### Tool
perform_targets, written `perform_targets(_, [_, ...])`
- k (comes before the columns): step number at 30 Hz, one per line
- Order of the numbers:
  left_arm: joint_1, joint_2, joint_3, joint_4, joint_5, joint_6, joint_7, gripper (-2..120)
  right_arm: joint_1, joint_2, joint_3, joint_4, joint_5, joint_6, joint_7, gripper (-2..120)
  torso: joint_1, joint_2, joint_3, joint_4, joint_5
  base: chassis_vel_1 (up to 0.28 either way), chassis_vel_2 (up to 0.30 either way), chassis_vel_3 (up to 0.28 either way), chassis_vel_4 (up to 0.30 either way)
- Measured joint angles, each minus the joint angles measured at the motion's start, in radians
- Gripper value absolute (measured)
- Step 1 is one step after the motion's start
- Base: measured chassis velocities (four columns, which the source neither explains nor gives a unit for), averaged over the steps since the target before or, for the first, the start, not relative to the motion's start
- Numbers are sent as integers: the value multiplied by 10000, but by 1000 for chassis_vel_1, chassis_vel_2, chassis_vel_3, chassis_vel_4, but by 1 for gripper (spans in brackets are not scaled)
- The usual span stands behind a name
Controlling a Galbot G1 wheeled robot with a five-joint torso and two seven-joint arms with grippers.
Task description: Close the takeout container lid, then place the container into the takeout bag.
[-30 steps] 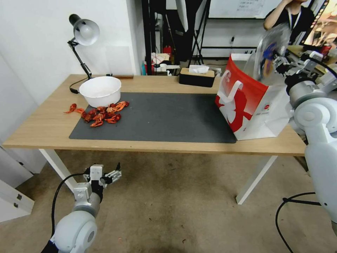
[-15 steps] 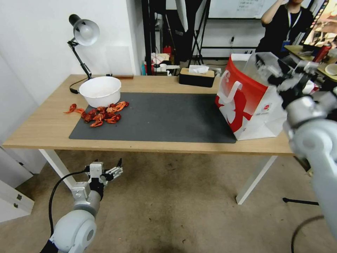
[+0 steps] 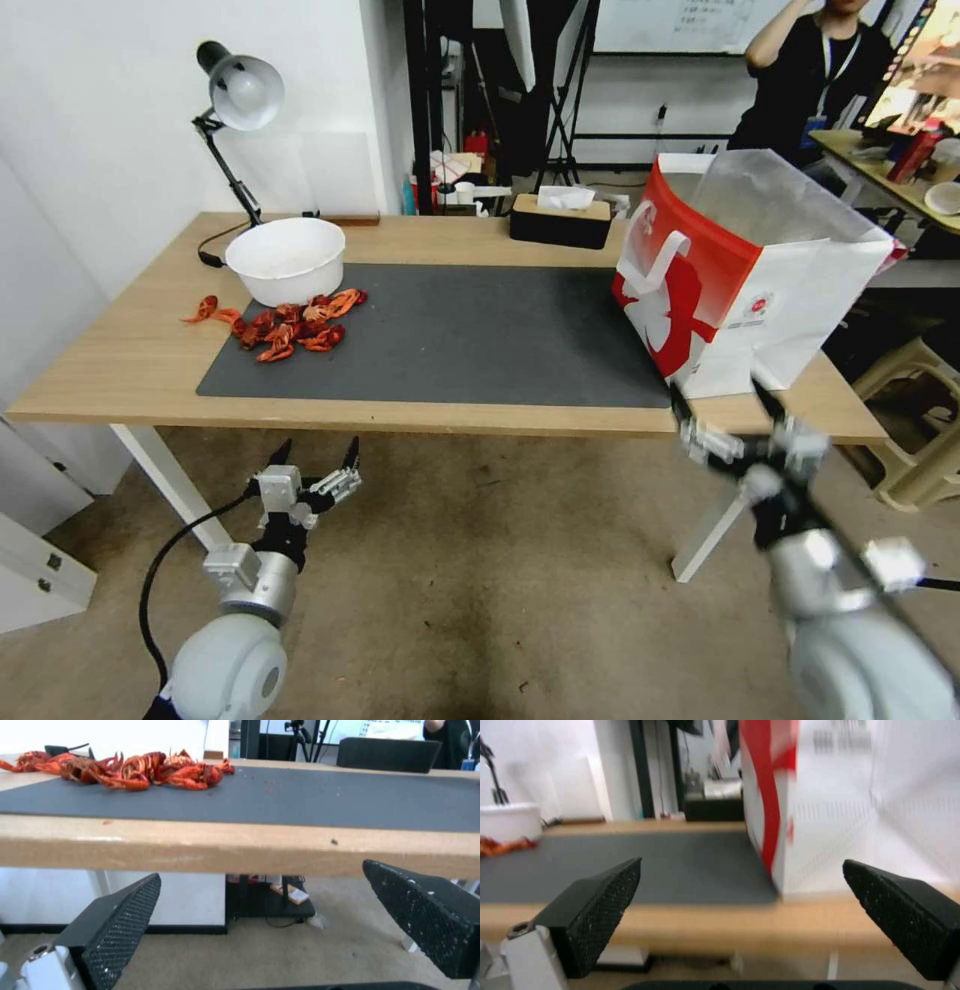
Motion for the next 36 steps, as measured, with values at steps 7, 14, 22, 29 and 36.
perform_targets(7, [99, 41, 53, 283, 128, -395, 92, 100, 150, 457, -222, -858, -80, 317, -166, 100, 2, -1, 1, 2, 0, 0, 0, 0, 0])
perform_targets(14, [130, 81, 85, 365, 207, -558, 116, 100, 272, 487, -272, -970, -23, 321, -163, 100, 2, -2, 2, 1, -1, 0, 0, 0, 0])
perform_targets(22, [130, 87, 85, 365, 208, -557, 116, 100, 308, 463, -278, -966, 17, 281, -144, 100, 2, -1, 1, 0, 0, 0, 0, 0, 0])
perform_targets(29, [128, 91, 83, 361, 207, -544, 116, 100, 325, 450, -278, -957, 36, 257, -134, 100, 2, -2, 2, 0, 0, 0, 0, 0, 0])
perform_targets(36, [127, 92, 81, 355, 205, -530, 113, 100, 333, 445, -278, -948, 45, 246, -128, 100, 2, -1, 2, 0, 0, 0, 0, 0, 0])
